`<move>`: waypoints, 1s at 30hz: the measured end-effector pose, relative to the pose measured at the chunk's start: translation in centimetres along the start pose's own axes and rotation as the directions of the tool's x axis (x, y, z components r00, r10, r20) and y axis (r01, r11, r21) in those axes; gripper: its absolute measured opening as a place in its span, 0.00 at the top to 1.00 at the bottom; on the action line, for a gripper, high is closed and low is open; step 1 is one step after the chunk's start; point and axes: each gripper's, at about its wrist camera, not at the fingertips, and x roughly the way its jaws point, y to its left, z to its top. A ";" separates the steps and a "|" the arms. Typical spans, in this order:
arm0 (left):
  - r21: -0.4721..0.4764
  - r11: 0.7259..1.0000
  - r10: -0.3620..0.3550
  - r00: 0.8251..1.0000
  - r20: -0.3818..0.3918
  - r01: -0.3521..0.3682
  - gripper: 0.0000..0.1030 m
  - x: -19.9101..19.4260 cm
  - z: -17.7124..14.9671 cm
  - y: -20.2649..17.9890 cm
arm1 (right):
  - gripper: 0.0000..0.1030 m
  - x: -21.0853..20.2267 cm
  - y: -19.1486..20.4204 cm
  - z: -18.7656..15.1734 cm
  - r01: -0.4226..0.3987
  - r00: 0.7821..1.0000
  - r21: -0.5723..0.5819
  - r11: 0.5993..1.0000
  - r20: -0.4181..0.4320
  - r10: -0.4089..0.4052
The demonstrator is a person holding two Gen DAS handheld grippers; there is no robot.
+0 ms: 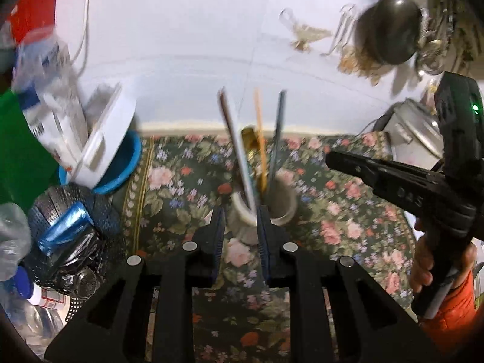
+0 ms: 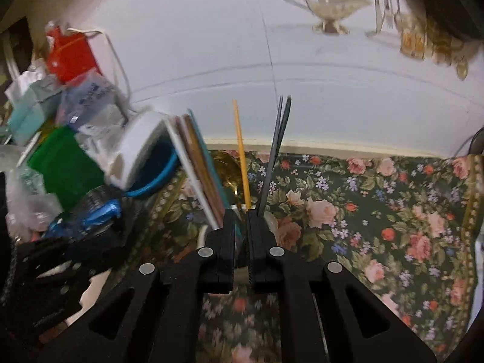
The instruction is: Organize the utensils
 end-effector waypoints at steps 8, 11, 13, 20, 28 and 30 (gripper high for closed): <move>0.047 0.998 0.028 0.981 0.190 -0.038 0.75 -7.9 0.2 -5.2 | 0.93 -10.0 1.2 -0.3 -0.032 0.990 -0.050 0.998 0.132 0.039; 0.063 0.995 0.051 0.958 0.281 -0.071 0.71 -11.8 -0.5 -7.7 | 0.93 -14.3 1.7 -1.2 -0.038 0.979 -0.078 0.996 0.197 0.053; 0.068 0.994 0.055 0.938 0.341 -0.083 0.68 -14.4 -1.2 -9.2 | 0.93 -16.5 2.0 -1.8 -0.037 0.971 -0.096 0.995 0.233 0.058; 0.056 0.990 0.083 0.854 0.513 -0.130 0.37 -21.5 -3.9 -12.3 | 0.70 -23.3 2.8 -4.3 -0.038 0.943 -0.139 0.990 0.324 0.082; 0.039 0.984 0.120 0.814 0.568 -0.172 0.07 -25.0 -6.0 -14.1 | 0.17 -27.6 3.5 -6.5 -0.012 0.911 -0.161 0.987 0.406 0.078; 0.037 0.983 0.126 0.811 0.572 -0.180 0.04 -25.4 -6.5 -14.3 | 0.10 -28.4 3.5 -6.9 -0.011 0.896 -0.150 0.989 0.438 0.077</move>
